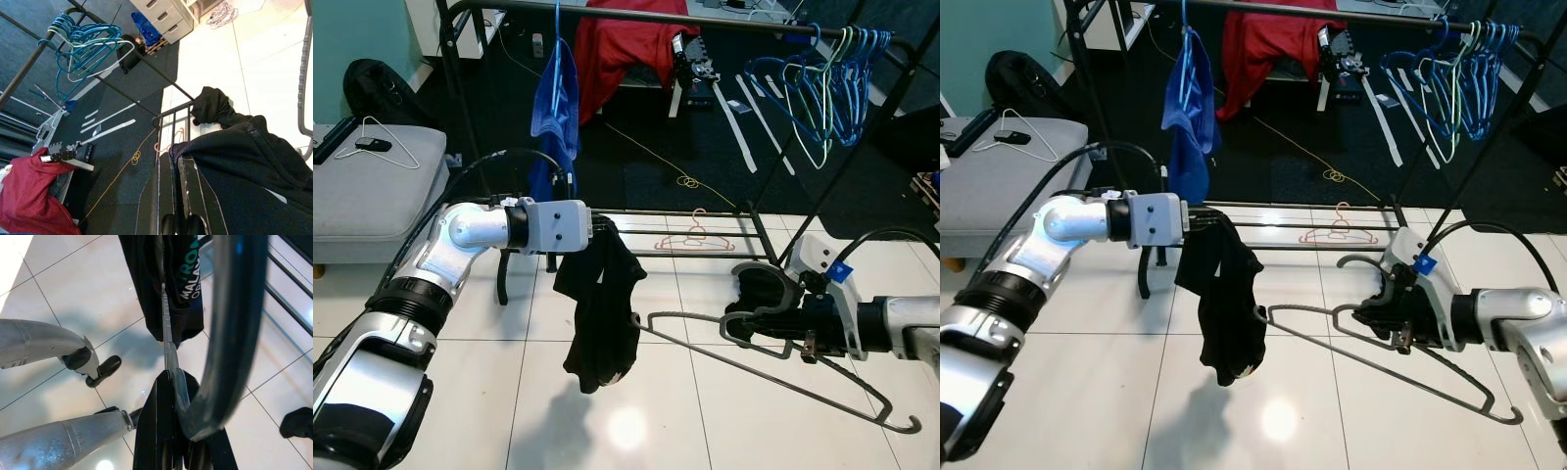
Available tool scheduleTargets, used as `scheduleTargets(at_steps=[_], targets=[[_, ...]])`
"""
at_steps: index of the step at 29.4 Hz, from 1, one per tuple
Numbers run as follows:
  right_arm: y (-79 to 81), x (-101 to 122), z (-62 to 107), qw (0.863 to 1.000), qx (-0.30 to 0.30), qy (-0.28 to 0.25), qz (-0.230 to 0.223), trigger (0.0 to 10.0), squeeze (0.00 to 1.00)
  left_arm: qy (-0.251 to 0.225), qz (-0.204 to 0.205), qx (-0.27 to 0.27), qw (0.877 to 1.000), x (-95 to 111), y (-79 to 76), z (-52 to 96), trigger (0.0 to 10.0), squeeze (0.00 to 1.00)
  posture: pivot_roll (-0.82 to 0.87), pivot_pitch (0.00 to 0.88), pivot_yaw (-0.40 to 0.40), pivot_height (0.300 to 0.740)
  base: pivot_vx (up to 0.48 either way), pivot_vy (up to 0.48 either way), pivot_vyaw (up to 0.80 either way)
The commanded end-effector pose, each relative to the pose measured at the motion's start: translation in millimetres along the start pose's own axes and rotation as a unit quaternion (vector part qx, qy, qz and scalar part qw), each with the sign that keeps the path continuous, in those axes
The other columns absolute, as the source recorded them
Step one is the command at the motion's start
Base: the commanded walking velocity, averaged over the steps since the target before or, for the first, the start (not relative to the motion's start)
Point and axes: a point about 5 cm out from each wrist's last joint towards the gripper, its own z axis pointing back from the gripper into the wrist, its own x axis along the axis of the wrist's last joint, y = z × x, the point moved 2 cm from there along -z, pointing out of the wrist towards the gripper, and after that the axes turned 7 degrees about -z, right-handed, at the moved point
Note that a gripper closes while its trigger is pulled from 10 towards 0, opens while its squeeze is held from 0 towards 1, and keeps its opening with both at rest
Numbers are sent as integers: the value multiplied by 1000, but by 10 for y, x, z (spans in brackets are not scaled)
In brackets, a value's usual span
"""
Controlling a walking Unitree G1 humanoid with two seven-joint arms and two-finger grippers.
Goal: Hang hanger
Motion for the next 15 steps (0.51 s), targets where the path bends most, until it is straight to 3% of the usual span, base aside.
scheduleTargets(at_steps=[1,15], targets=[[-35,23,57,1000,-12,1,9,10000,0,-17,-12,7,1000,70,63,2,10000,0,-62,251,-46,740,0,0,0],[-45,-26,-1,1000,6,0,-2,10000,0,-39,-9,11,999,174,110,-29,10000,0,-55,251,-43,740,0,0,0]])
